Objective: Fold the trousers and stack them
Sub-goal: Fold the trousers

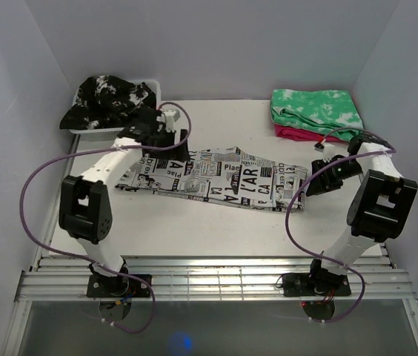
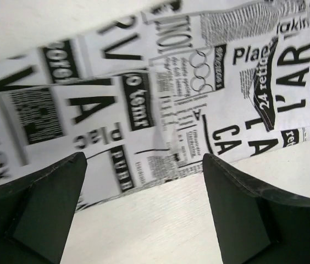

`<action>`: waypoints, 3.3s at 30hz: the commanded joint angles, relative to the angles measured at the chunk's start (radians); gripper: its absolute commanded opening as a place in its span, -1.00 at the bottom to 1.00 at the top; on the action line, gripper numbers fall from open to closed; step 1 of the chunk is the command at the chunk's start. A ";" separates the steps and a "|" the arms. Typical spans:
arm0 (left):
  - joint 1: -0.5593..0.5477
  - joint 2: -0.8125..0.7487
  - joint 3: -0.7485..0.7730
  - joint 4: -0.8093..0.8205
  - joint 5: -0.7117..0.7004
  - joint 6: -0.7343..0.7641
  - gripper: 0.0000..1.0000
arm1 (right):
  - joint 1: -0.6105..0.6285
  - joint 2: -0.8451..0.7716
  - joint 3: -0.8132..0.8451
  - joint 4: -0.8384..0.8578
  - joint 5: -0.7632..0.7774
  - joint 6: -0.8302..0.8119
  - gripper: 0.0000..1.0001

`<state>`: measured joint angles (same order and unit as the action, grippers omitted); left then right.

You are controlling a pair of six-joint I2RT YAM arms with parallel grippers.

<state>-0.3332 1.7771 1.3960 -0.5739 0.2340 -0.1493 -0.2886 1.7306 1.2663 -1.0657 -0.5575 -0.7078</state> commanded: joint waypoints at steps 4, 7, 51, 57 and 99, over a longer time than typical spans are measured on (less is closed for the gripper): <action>0.480 -0.110 -0.023 -0.092 0.321 0.132 0.96 | -0.073 0.007 -0.027 -0.045 -0.114 0.025 0.10; 0.649 -0.050 0.005 -0.109 0.456 0.238 0.96 | -0.073 0.012 -0.035 -0.045 -0.145 0.022 0.09; 0.827 0.013 0.012 -0.020 0.871 0.113 -1.00 | -0.086 0.122 -0.016 0.044 -0.153 0.097 0.11; 0.631 -0.169 0.012 -0.053 0.745 0.146 -1.00 | -0.084 0.147 -0.031 0.084 -0.174 0.137 0.08; -0.231 0.139 0.101 0.141 0.156 -0.193 -1.00 | 0.227 0.279 -0.277 0.888 -0.410 0.880 -0.43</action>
<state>-0.5537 1.9709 1.4708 -0.4442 0.4221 -0.3344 -0.0978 1.9854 0.9726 -0.2642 -1.0531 0.1081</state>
